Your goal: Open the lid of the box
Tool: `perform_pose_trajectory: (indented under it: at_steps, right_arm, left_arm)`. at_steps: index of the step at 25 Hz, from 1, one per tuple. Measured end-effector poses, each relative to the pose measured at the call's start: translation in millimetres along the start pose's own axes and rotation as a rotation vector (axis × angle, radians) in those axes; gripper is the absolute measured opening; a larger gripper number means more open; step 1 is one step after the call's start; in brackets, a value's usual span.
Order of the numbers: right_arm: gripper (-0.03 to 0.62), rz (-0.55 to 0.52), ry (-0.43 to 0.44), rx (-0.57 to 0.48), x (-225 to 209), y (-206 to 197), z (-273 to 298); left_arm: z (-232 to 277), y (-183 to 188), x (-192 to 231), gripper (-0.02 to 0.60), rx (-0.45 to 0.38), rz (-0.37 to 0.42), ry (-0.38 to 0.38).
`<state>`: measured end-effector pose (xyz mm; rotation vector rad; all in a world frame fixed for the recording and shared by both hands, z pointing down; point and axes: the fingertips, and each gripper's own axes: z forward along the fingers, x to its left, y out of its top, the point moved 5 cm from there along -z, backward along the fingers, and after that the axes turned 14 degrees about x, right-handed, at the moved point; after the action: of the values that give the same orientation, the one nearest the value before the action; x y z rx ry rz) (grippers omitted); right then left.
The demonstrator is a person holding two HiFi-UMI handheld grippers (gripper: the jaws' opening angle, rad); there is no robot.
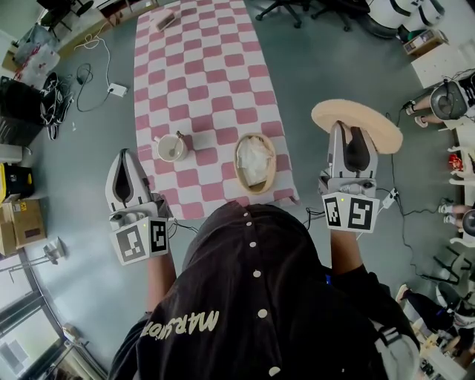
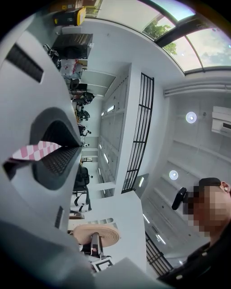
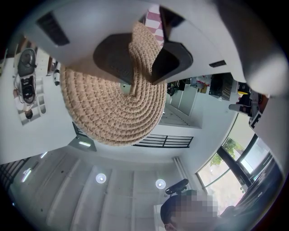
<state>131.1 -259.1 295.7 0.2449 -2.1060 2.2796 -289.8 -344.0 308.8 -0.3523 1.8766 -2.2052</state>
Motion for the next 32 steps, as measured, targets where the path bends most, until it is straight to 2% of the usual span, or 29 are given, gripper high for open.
perform_pose_trajectory:
  at_steps: [11,32]
  right_arm:
    - [0.132,0.01,-0.056,0.038,-18.5,-9.8,-1.2]
    - [0.13,0.01,-0.03,0.03,-13.5,-8.9,0.2]
  left_arm:
    - [-3.5,0.0,11.3,0.011,0.005,0.021,0.032]
    - [-7.7,-1.7,6.0,0.011,0.013,0.015,0.037]
